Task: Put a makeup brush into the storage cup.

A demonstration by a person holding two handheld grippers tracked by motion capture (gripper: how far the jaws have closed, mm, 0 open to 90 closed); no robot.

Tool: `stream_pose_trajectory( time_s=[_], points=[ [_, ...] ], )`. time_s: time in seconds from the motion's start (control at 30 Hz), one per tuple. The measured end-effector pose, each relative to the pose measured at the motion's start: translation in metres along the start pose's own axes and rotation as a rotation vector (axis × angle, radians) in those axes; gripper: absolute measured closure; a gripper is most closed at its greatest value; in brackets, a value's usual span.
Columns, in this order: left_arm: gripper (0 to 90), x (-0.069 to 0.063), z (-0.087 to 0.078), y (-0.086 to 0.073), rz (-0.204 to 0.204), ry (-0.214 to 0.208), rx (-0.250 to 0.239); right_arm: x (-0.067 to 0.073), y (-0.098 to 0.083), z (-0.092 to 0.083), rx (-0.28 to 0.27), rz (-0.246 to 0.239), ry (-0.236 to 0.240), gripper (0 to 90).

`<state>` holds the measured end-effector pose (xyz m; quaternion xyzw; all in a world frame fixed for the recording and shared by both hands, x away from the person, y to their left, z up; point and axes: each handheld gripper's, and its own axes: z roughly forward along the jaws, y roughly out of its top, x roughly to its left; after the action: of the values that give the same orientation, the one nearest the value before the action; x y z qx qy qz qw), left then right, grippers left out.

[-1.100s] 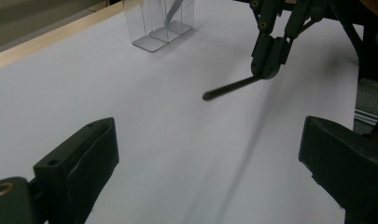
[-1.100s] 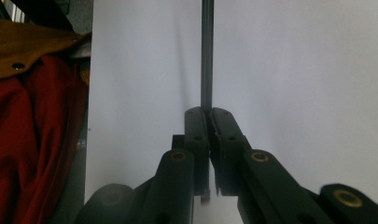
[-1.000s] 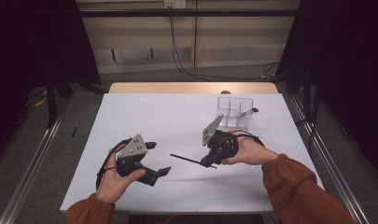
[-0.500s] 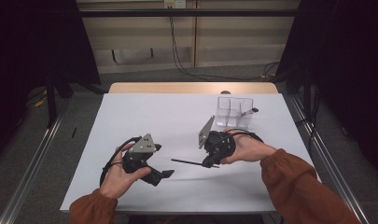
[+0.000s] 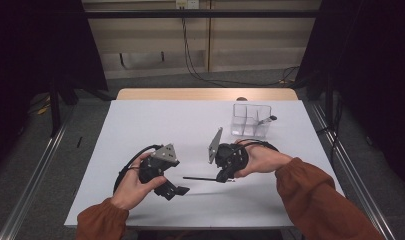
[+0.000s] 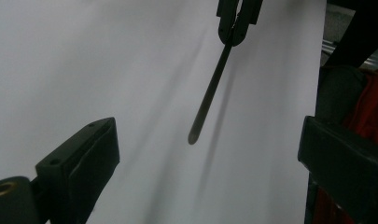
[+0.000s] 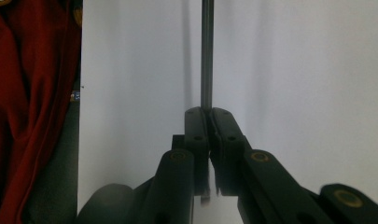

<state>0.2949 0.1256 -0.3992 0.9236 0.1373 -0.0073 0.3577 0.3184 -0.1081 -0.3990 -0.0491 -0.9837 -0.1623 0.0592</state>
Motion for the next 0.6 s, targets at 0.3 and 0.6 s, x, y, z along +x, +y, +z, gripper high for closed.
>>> stream_pose_trajectory(
  time_s=[0.3,0.6],
  points=[
    [5.6,0.003,0.009,0.002,0.019,-0.017,0.073,0.002,0.004,0.002,0.035,-0.03,0.031,86.7],
    [5.6,0.006,0.014,0.002,0.029,-0.035,0.127,0.001,0.007,0.005,0.064,-0.045,0.03,86.7]
  ],
)
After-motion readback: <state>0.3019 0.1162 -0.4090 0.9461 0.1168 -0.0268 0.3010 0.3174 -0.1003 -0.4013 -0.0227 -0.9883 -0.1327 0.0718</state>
